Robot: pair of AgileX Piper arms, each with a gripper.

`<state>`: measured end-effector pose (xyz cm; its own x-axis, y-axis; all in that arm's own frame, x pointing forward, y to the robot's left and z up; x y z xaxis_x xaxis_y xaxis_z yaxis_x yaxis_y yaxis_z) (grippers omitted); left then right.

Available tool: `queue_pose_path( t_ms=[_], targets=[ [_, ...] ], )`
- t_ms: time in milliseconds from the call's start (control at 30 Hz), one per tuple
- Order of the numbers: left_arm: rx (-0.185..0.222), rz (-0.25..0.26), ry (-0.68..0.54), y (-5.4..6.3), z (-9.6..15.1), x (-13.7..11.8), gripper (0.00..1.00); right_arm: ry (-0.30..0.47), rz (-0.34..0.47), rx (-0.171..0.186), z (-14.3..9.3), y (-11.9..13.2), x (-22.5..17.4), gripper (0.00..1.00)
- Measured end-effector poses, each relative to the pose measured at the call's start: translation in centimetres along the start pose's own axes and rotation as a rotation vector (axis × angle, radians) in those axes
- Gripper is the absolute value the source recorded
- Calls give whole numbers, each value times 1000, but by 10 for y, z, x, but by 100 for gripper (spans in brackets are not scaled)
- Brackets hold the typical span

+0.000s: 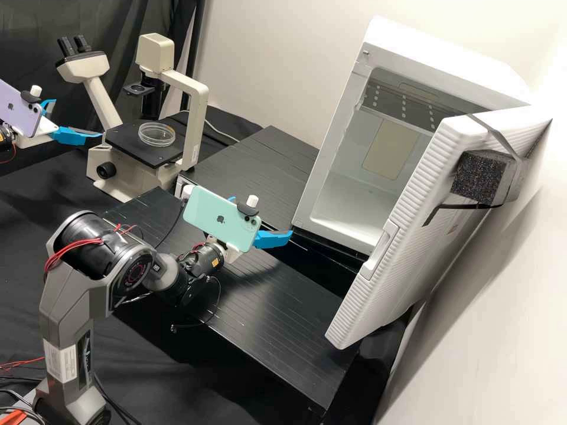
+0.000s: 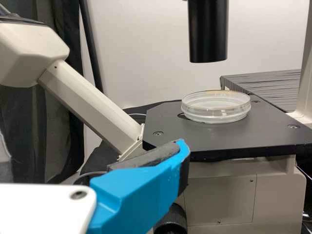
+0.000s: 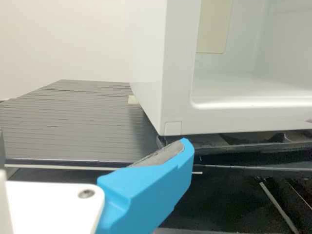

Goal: Move the petri dish to the bench.

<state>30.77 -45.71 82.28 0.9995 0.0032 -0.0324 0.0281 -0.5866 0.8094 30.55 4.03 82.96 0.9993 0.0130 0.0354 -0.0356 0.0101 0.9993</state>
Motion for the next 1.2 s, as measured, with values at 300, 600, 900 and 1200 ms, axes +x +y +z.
queue_pose_path(
  t_ms=[300, 600, 900, 1200],
  targets=[
    [0, 0, 0, 0, 0, 0, 100, 0, 0, 0, 0, 0, 0, 100],
    [0, 0, 0, 0, 0, 0, 100, 102, -47, 11, -26, -15, -39, 100],
    [0, 0, 0, 0, 0, 0, 100, 396, -112, -25, -101, -40, -77, 100],
    [0, 0, 0, 0, 0, 0, 100, 535, -121, -4, -167, -45, -77, 100]
  ],
)
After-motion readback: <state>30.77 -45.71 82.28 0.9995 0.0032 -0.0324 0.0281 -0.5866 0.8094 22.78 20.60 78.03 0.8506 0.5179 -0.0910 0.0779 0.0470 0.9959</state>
